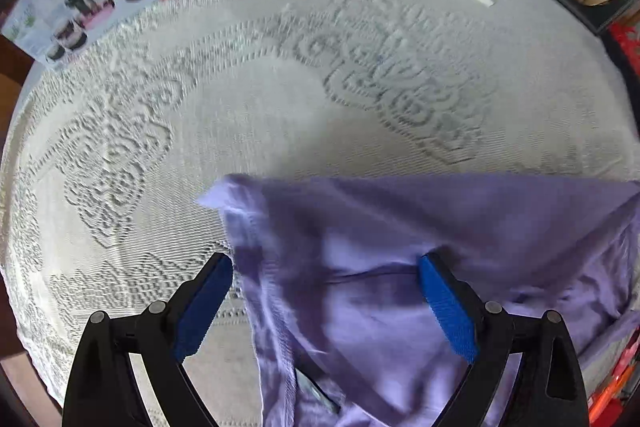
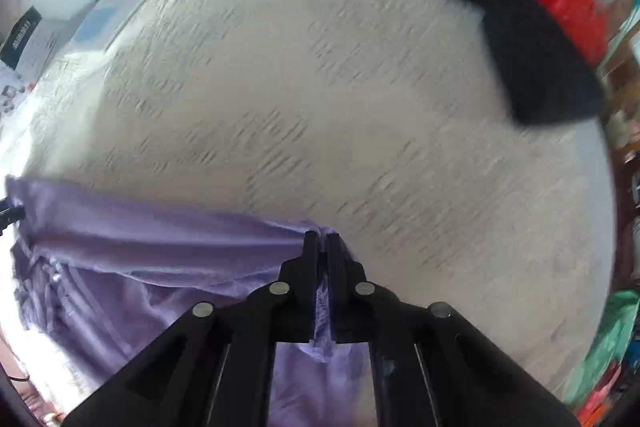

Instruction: Fold clothes

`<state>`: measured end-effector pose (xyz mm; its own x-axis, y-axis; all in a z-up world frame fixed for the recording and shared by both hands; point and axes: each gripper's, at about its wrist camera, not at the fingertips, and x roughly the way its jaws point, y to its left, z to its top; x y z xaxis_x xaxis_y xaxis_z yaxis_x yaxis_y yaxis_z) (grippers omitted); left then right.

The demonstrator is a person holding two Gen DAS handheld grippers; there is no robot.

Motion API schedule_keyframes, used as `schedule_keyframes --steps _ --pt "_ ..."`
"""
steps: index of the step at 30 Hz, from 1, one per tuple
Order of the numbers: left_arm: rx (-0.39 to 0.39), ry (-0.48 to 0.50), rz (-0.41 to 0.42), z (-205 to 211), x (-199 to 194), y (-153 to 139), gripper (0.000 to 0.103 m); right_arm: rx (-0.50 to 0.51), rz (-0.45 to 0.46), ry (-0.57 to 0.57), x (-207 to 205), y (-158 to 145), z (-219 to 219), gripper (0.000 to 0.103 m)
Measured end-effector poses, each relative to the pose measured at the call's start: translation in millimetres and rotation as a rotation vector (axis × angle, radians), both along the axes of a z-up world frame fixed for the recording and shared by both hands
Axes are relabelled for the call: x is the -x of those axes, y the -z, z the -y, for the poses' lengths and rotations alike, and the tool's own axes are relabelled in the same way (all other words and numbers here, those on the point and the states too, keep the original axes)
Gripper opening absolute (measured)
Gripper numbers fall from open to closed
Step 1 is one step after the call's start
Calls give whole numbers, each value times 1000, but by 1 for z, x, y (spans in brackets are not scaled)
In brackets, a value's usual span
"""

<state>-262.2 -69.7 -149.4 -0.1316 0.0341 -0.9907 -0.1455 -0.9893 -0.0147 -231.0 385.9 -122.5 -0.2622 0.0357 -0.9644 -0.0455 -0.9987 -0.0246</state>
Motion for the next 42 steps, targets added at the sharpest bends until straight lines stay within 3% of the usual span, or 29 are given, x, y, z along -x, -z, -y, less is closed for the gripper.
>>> schedule_keyframes --steps 3,7,12,17,22,28,34,36,37,40,42 --pt "2 -3 -15 0 1 3 103 10 -29 95 3 7 -34 11" --pt "-4 -23 -23 10 -2 -5 102 98 -36 220 -16 3 -69 44" --pt "-96 0 -93 23 -35 -48 102 176 -104 116 -65 -32 -58 45" --pt "-62 77 -120 18 -85 -63 102 242 -82 37 -118 -38 -45 45" --pt "-34 71 -79 26 -121 -45 102 269 -38 49 -155 -26 -46 62" --pt "-35 72 -42 20 -137 -21 102 310 2 59 -177 -16 -38 64" --pt "-7 98 -35 10 -139 -9 102 239 52 11 -172 4 -16 63" --pt "-4 96 -22 8 -138 -3 102 194 88 -18 -171 12 -8 15" --pt "-2 94 -12 8 -138 1 102 168 96 -33 -171 13 -4 2" --pt "-10 88 -19 7 -137 3 103 143 10 -59 -173 -7 1 2" --pt "-13 90 -22 6 -135 4 103 161 -90 -16 -169 -24 -9 2"
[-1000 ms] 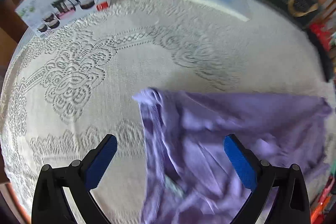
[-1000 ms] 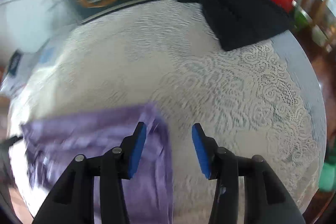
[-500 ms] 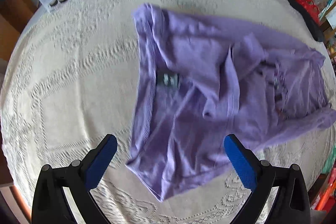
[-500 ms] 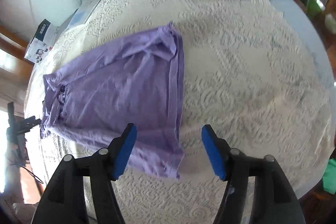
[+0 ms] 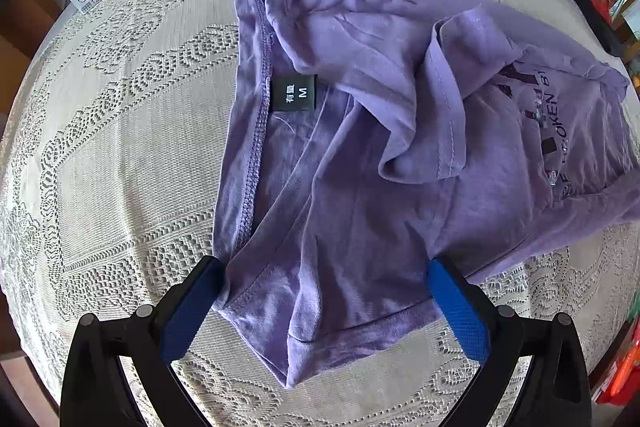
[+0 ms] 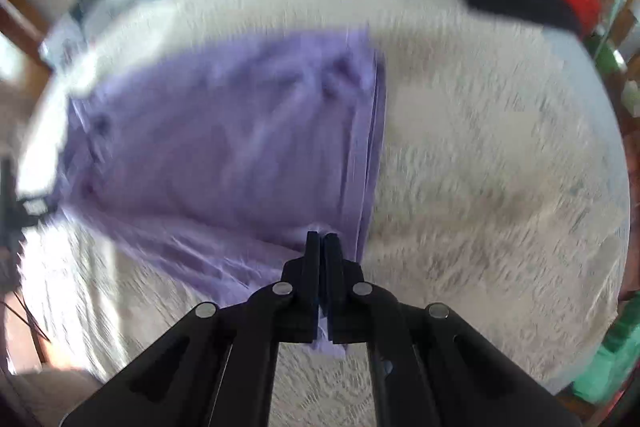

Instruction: Fold clothes

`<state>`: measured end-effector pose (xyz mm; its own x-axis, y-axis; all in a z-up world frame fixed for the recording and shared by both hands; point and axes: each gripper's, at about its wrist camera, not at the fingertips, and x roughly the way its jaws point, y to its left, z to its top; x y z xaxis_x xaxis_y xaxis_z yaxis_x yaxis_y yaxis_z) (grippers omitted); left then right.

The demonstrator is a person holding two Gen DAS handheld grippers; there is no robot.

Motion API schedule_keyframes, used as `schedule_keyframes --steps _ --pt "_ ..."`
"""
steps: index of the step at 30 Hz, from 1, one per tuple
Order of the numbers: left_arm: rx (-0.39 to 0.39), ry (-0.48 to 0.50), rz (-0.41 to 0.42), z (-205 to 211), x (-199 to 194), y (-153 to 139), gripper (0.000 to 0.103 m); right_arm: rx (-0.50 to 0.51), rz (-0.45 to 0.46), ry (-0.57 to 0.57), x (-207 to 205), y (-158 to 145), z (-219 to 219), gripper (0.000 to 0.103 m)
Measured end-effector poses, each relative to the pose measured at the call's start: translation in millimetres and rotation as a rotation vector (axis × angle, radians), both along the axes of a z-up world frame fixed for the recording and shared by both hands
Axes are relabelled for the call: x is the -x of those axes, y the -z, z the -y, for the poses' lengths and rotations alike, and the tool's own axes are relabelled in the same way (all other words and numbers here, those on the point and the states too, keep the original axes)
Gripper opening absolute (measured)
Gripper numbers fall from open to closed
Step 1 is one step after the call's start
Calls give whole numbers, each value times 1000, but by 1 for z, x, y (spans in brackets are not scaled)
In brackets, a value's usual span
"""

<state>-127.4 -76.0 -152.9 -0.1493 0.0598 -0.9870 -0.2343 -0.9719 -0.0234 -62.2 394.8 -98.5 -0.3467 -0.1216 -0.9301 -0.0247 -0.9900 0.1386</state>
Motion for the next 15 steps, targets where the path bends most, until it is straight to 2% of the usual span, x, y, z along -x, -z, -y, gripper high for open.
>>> schedule_keyframes --steps 2,6,8,11,15 --pt "-1 1 -1 -1 2 0 103 -28 -60 57 10 -4 -11 3" --pt "-5 -11 -2 -2 5 -3 103 -127 81 118 20 20 -26 6" --pt "-16 -46 -31 -3 3 -15 103 -111 36 112 12 10 -33 7" --pt "-43 -116 -103 -10 -4 -43 103 -14 -60 2 5 -12 -32 7" --pt "-58 -215 -168 -43 -18 -64 103 127 -28 -295 13 -2 -9 7"
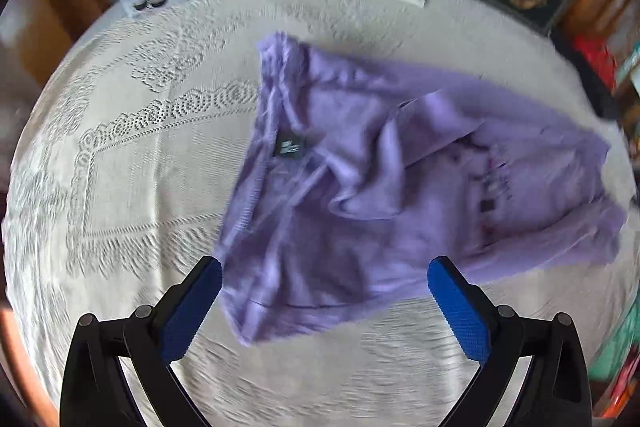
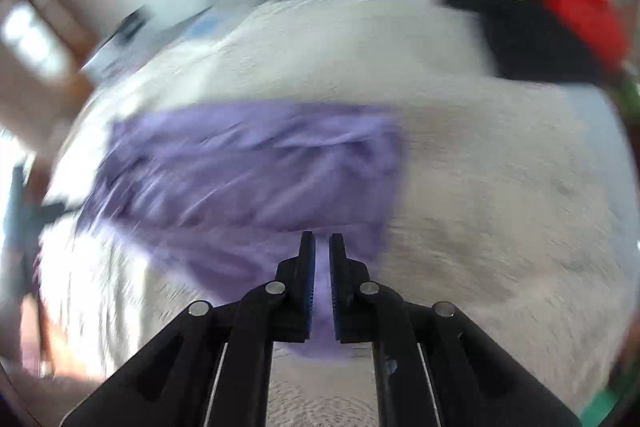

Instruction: Fold clothes

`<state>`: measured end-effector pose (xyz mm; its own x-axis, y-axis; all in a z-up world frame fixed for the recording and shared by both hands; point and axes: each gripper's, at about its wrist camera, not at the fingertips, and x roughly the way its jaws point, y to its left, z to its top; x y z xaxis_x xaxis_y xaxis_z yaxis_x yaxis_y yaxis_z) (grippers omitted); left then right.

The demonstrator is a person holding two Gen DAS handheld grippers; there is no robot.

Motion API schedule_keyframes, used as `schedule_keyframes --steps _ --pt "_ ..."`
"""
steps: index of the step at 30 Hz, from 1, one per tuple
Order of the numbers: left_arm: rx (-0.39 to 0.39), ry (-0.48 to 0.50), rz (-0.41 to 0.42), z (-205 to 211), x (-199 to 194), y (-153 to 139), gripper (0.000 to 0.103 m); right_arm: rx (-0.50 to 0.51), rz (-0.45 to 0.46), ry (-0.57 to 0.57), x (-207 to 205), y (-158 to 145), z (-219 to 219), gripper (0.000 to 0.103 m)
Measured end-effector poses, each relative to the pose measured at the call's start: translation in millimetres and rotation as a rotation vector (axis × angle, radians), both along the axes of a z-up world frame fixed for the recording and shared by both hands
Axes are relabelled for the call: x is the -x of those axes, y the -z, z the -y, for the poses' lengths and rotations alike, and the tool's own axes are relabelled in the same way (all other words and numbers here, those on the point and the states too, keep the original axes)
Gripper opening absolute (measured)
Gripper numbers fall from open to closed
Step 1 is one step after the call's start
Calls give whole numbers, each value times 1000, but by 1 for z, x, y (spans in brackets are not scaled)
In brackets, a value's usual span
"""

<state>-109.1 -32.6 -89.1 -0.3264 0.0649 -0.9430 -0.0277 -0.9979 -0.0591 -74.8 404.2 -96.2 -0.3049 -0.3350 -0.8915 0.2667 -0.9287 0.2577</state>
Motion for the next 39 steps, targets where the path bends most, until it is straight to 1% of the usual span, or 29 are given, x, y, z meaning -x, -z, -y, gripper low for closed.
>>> schedule_keyframes --steps 1,3,5,6,7,8,9,10,12,13,14,15,16,18,20,21,23,28,31,33,37,39 --pt "2 -32 -11 -15 -4 -1 103 7 22 -71 2 9 6 7" --pt "9 -100 -25 -45 -12 0 103 -16 75 -197 4 30 13 7" --pt "11 -171 -25 -77 -27 5 103 -40 139 -307 11 52 5 6" --pt "4 -201 -20 -95 -41 4 103 -35 153 -346 14 56 -4 6" --pt "-3 -232 -16 -114 -54 4 103 -20 157 -374 16 55 -15 6" --pt "-12 -254 -9 -128 -70 5 103 -30 149 -387 18 52 -24 7" --pt "-23 -275 -1 -140 -86 6 103 -35 129 -396 20 45 -34 7" --pt "-38 -294 -3 -153 -94 7 103 -27 107 -409 22 38 -44 8" --pt "-81 -326 -13 -180 -102 7 103 -31 65 -440 27 24 -54 19" --pt "-111 -337 -19 -195 -104 6 103 -48 33 -454 30 17 -57 39" --pt "-132 -340 -24 -206 -102 6 103 -60 5 -455 34 13 -58 67" --pt "-141 -340 -27 -218 -100 7 103 -65 -16 -449 39 9 -59 77" --pt "-146 -339 -30 -231 -99 7 103 -62 -25 -440 45 5 -60 83" --pt "-142 -340 -33 -254 -97 8 103 -47 -29 -438 57 -4 -62 83" --pt "-138 -345 -34 -273 -96 10 103 -54 -50 -485 65 -10 -66 85" --pt "-134 -356 -32 -282 -95 12 103 -75 -74 -512 68 -9 -66 85" --pt "-127 -381 -29 -300 -96 15 103 -85 -102 -561 79 -7 -67 85" --pt "-128 -510 3 -344 -93 34 103 -90 -136 -761 107 5 -64 85" --pt "-110 -581 40 -366 -90 44 103 -97 -144 -877 118 13 -57 85" --pt "-105 -620 49 -378 -89 45 103 -97 -151 -945 121 17 -49 85" --pt "-50 -654 49 -402 -80 47 103 -93 -158 -1011 125 28 -36 85" --pt "-43 -672 71 -408 -76 55 103 -84 -161 -1033 128 33 -32 85"
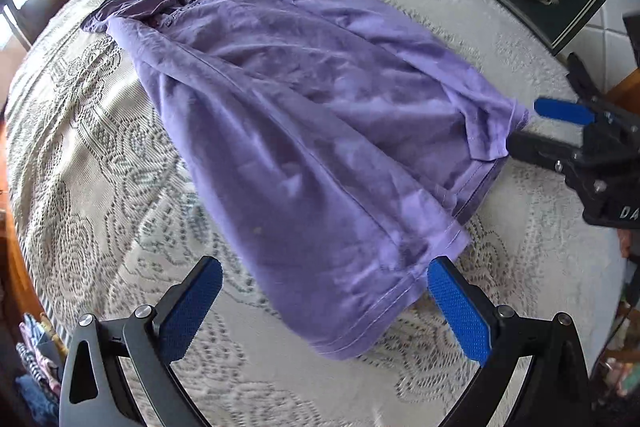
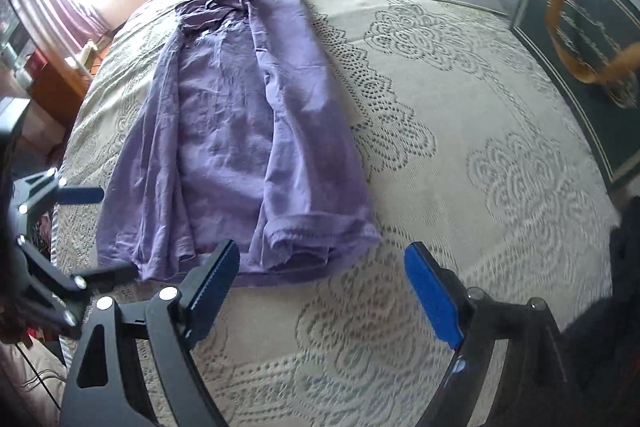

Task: Fold clothes
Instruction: 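Smooth the long folded shirt flat with both grippers open, then grasp the folded shirt's hem end with the left gripper while the right gripper grasps the sleeve end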

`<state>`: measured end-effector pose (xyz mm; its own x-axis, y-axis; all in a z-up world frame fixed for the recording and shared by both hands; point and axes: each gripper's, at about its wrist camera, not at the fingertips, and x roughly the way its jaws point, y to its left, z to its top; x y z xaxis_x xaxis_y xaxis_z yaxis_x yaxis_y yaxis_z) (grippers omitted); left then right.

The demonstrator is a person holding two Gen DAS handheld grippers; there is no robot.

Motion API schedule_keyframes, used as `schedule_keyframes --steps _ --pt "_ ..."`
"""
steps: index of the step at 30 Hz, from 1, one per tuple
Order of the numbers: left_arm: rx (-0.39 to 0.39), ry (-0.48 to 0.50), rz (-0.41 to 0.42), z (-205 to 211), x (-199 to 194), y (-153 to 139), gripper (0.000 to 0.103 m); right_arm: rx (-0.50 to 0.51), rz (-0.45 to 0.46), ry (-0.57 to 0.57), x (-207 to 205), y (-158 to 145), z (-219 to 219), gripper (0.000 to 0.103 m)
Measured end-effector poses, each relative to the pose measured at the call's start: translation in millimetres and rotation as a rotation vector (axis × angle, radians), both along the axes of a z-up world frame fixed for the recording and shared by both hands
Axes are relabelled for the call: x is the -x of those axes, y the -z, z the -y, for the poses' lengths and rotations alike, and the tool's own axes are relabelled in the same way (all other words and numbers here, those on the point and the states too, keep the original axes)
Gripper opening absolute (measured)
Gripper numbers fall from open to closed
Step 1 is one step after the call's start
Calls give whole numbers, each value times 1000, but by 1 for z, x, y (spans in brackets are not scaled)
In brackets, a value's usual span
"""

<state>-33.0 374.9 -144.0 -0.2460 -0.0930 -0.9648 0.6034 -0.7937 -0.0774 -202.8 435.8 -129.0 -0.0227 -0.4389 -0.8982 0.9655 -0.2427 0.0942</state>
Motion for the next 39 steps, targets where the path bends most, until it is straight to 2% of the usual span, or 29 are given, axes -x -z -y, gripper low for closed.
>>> schedule_keyframes --steps 1,4,9,12,14,16,19,22,24,25,27,28,30,36,39 --pt "-1 -9 12 -3 2 4 103 2 0 -11 1 3 2 85" --pt "63 1 24 -13 7 6 103 0 -15 -32 5 10 6 85" --pt "79 -50 6 -18 4 2 103 -1 -38 -64 1 21 9 84" --pt "84 -79 1 -21 2 1 103 6 -83 -87 -3 21 9 77" --pt "97 -110 -14 -26 -1 1 103 18 -84 -94 -3 19 8 67" --pt "97 -114 -17 -27 -2 0 103 27 -83 -102 -3 18 8 62" --pt "95 -121 -21 -30 -4 -3 102 35 -88 -110 -3 19 6 59" --pt "99 -122 -25 -37 -6 -8 90 39 -92 -113 -4 19 5 57" --pt "102 -115 -34 -31 -9 -7 78 37 -91 -115 -4 19 6 56" --pt "101 -113 -37 -32 -10 -7 76 36 -90 -117 -4 19 5 52" --pt "97 -110 -41 -28 -8 -8 58 36 -79 -122 -5 18 5 31" --pt "92 -109 -41 -27 -7 -10 54 34 -68 -123 -6 17 5 18" --pt "85 -102 -37 -22 -6 -12 40 27 -54 -114 -7 17 6 17" --pt "106 -34 -47 -14 -4 -31 38 6 -14 -66 -4 16 8 15" --pt "106 22 -21 -15 5 -26 38 4 -2 -50 -3 17 8 15"
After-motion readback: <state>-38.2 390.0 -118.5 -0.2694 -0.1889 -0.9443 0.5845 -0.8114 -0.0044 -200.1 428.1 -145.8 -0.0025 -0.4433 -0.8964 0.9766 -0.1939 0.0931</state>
